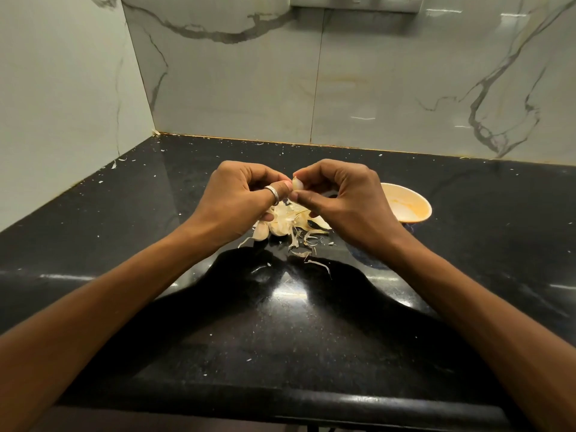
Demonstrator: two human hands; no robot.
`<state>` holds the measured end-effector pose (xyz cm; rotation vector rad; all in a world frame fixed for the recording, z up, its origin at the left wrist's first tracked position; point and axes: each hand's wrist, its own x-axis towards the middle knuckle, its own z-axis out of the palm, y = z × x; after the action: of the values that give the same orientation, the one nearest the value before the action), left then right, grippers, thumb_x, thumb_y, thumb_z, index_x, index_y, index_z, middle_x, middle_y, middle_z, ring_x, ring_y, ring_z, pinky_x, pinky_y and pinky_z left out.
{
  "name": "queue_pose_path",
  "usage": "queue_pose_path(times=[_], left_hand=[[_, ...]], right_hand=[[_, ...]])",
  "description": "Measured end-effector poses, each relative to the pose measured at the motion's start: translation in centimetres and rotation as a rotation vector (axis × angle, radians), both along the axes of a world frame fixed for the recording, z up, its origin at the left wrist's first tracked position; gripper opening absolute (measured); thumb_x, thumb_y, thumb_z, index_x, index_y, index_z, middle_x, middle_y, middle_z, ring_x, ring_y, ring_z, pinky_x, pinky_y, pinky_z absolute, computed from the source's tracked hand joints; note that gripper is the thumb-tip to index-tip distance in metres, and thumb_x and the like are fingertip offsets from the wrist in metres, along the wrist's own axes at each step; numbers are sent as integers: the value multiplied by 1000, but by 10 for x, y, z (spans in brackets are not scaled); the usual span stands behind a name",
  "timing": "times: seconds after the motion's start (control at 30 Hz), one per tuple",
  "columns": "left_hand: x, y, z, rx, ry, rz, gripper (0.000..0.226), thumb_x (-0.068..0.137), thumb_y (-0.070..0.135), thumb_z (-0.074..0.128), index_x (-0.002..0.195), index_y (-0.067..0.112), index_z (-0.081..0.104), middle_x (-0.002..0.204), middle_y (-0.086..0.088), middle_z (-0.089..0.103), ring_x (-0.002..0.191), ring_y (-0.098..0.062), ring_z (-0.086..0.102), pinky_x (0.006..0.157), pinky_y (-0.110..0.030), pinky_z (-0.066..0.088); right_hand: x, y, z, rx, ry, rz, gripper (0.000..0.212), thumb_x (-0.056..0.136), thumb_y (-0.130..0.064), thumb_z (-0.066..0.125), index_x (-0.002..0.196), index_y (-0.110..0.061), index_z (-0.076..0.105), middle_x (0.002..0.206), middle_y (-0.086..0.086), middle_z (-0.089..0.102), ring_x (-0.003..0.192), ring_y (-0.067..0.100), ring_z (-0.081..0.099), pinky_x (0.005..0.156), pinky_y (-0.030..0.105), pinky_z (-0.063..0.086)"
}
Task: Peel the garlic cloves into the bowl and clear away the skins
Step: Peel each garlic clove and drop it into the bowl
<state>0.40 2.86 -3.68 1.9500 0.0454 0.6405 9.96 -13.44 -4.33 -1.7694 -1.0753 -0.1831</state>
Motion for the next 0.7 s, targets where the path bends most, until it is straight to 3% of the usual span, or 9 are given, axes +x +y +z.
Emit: queue_pose_path(times=[0.13, 0.37, 0.7], left_hand=[[1, -1, -1, 30, 3, 7, 9, 90, 15, 74, 87, 23, 75, 81, -8, 74, 79, -31, 70, 60, -33, 63], [2, 1, -5, 63, 25, -2, 13, 91, 15, 72, 87, 27, 73, 85, -14, 73, 81, -32, 70, 60, -35, 63], [3, 2, -7, 61, 28, 29, 10, 93, 14, 70, 90, 23, 72, 82, -9, 71, 75, -22, 71, 61, -36, 63]], right_hand=[[0, 0, -1, -10, -43, -9, 20, 84, -12, 83, 103, -8, 77, 88, 0, 76, 76, 11, 73, 69, 33, 63], [-2, 1, -3, -2, -61, -9, 21, 84, -8, 82, 104, -6, 76, 89, 0, 76, 76, 3, 73, 73, 20, 60], [-3, 2, -2, 3, -53, -19, 21, 83, -8, 82, 103, -7, 76, 90, 1, 77, 79, 5, 74, 76, 23, 61]])
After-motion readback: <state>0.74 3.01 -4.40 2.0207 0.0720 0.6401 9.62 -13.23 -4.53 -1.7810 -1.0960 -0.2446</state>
